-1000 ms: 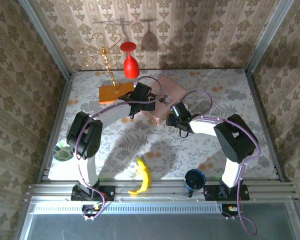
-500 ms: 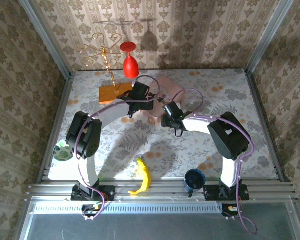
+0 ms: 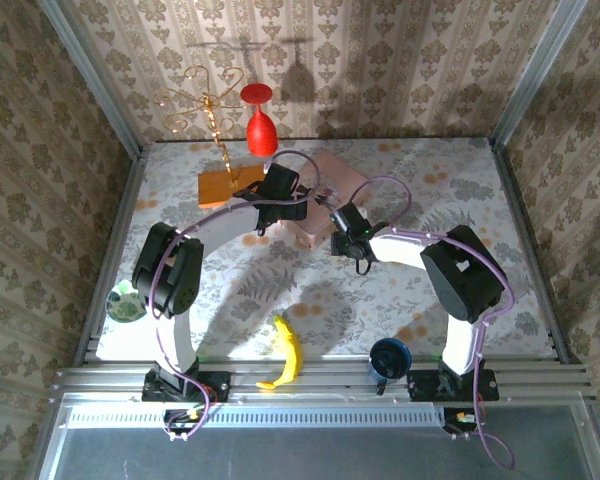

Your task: Unlock the padlock with the key

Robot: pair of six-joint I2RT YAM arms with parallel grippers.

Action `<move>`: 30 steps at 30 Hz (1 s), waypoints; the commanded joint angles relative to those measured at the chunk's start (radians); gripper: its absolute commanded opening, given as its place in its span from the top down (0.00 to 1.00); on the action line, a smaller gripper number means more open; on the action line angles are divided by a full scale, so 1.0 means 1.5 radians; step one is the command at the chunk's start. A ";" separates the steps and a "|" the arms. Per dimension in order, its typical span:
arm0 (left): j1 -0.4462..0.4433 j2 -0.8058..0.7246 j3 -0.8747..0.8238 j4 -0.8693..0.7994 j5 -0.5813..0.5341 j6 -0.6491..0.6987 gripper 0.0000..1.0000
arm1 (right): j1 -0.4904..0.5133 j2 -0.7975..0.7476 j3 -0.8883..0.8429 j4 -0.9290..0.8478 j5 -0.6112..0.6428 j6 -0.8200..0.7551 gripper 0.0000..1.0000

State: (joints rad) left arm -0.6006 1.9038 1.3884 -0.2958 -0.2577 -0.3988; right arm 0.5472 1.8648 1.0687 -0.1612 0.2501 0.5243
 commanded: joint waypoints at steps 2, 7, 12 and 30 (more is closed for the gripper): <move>0.017 0.026 -0.015 -0.097 -0.035 0.017 0.00 | -0.010 -0.011 0.019 0.006 -0.052 -0.020 0.32; 0.017 0.024 -0.017 -0.095 -0.033 0.016 0.00 | -0.012 0.013 0.045 -0.001 -0.050 -0.007 0.33; 0.017 0.024 -0.017 -0.094 -0.030 0.012 0.00 | -0.012 0.035 0.058 -0.011 -0.025 0.019 0.35; 0.018 0.025 -0.018 -0.094 -0.033 0.011 0.00 | -0.009 0.055 0.036 -0.019 0.013 0.053 0.53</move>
State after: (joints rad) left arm -0.6003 1.9038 1.3884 -0.2958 -0.2577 -0.3992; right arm 0.5327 1.9240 1.1370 -0.1669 0.2493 0.5819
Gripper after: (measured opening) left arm 0.998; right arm 0.474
